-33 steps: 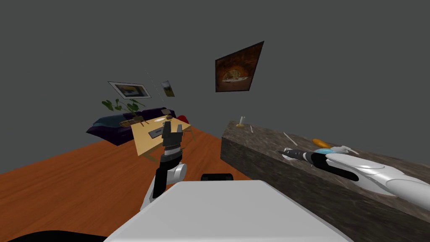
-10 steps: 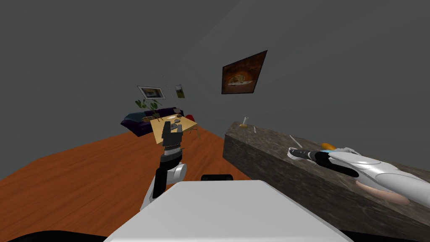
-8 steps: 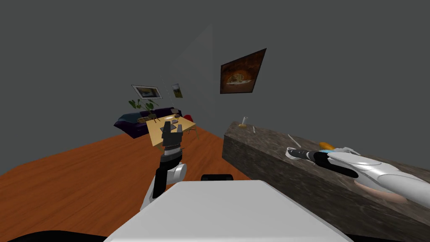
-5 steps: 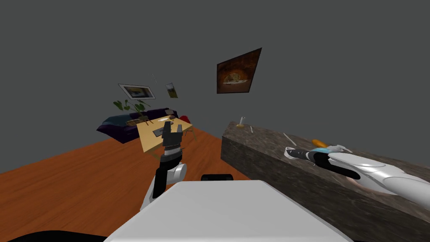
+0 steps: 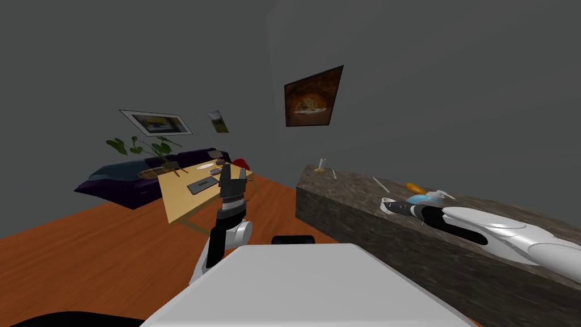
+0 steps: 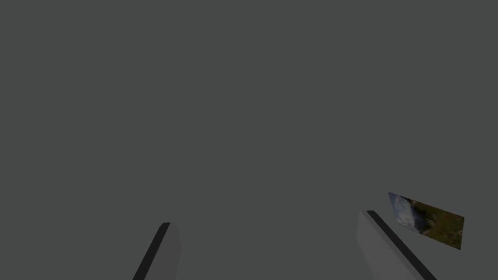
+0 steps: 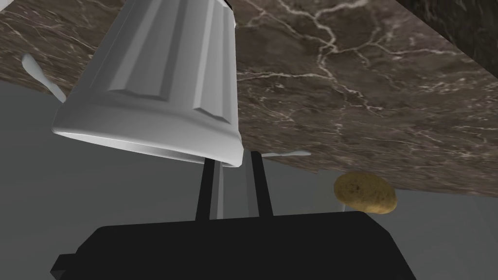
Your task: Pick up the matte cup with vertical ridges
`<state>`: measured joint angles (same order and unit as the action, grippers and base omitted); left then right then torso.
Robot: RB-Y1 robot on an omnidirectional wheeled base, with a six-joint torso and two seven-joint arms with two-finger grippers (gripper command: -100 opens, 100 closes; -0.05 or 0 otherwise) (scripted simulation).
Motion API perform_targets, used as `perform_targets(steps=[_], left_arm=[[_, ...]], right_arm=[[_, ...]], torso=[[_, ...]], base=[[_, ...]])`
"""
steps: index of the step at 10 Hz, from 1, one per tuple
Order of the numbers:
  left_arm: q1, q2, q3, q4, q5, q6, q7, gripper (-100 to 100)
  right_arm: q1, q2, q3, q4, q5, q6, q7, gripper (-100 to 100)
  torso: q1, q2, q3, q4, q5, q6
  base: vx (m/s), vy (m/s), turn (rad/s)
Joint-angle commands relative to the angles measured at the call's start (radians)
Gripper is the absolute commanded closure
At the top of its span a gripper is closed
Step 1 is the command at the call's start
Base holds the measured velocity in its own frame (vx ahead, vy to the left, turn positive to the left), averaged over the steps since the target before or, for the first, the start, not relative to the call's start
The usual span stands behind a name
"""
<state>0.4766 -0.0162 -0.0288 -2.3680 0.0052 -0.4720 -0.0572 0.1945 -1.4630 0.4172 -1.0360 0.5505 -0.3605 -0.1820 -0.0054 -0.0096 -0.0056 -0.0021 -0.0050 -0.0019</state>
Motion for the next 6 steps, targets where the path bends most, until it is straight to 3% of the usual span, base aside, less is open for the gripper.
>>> perform_targets(steps=[1, 2, 3, 5, 6], left_arm=[[0.0, 0.0, 0.0, 0.0, 0.0, 0.0, 0.0, 0], [0.0, 0.0, 0.0, 0.0, 0.0, 0.0, 0.0, 0], [0.0, 0.0, 0.0, 0.0, 0.0, 0.0, 0.0, 0], [0.0, 0.0, 0.0, 0.0, 0.0, 0.0, 0.0, 0], [0.0, 0.0, 0.0, 0.0, 0.0, 0.0, 0.0, 0]], right_arm=[[0.037, -0.002, -0.023, -0.039, -0.003, -0.002, 0.01, 100], [0.07, -0.017, -0.064, -0.067, -0.004, 0.009, 0.042, 100], [0.096, -0.017, -0.092, -0.094, -0.004, 0.009, 0.042, 100], [0.118, -0.017, -0.094, -0.126, -0.004, 0.009, 0.042, 100], [0.167, -0.033, -0.146, -0.167, -0.006, 0.019, 0.075, 100]], torso=[[0.0, 0.0, 0.0, 0.0, 0.0, 0.0], [-0.001, 0.0, 0.0, 0.0, -0.001, -0.003], [-0.002, -0.002, -0.001, 0.0, 0.001, 0.002], [0.0, -0.001, -0.001, 0.0, 0.0, -0.004], [-0.001, 0.003, 0.001, 0.001, 0.0, -0.003]], base=[[0.075, 0.008, 0.011], [0.143, -0.018, -0.323], [0.17, 0.012, -0.254], [0.045, 0.005, 0.032], [0.083, 0.009, -0.232]])
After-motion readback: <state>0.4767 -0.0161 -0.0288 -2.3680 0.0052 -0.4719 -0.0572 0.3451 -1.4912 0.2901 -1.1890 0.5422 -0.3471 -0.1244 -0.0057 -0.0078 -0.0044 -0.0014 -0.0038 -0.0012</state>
